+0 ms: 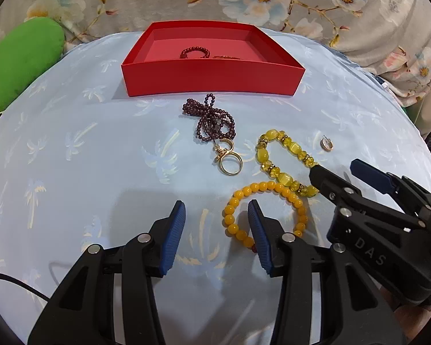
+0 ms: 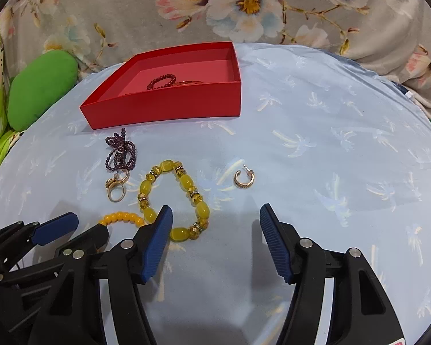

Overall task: Organize jewelry
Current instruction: 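Move both tools back out of the box toward the remaining bracelets, then grasp the orange bead bracelet with the left tool while the right tool grasps the yellow glass bead bracelet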

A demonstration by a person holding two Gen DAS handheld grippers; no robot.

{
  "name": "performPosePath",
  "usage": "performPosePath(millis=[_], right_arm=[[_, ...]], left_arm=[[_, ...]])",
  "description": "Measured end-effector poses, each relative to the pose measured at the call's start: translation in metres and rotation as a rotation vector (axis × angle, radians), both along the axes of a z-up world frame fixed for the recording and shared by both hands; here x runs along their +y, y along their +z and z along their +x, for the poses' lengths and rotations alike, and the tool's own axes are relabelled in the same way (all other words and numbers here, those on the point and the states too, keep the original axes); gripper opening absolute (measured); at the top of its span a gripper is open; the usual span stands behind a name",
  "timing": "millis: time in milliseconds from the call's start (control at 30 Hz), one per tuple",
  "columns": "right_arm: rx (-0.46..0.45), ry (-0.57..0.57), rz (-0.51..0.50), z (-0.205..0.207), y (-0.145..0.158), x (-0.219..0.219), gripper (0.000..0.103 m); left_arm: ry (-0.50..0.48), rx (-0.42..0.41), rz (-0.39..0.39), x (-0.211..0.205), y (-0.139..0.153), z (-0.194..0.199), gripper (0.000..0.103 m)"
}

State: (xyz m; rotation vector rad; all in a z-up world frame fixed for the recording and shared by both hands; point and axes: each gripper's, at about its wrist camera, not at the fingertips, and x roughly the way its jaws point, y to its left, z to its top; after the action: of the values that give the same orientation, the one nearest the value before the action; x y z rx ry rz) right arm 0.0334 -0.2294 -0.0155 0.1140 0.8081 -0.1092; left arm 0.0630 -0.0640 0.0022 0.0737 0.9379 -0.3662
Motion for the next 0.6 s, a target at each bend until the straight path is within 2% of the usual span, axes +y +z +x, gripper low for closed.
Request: performPosePath(millis=[200,300,400,433,467,533,600], right_arm=[[0.022,0.021,0.006,0.01,-0.005,0.003,0.051],[0.032,0.033,-0.006,0.013,-0.007,0.006,0.047],[0.034,0.038,-0.016,0.016,-0.007,0.009,0.044],[0.034,0.037,-0.02,0.016,-0.007,0.009,0.038],[0.034,0.039,-0.021,0.016,-0.007,0.01,0.034],[0.034,0.049,-0.021,0.015,-0.007,0.011,0.016],[0.04,0.057,-0.019,0.013,-0.007,0.012,0.01]], left_arm=[[0.0,-0.016,0.02,0.0,-0.001,-0.001,0.039],[0.005,-0.02,0.024,0.004,-0.001,0.0,0.028],[0.007,-0.013,0.016,0.007,-0.001,0.002,0.012],[0.008,-0.009,0.014,0.007,-0.001,0.003,0.007],[0.006,-0.006,0.01,0.008,-0.001,0.004,0.007],[0.004,0.006,-0.001,0.01,0.0,0.005,0.007],[0.0,0.01,-0.011,0.011,0.002,0.004,0.007]])
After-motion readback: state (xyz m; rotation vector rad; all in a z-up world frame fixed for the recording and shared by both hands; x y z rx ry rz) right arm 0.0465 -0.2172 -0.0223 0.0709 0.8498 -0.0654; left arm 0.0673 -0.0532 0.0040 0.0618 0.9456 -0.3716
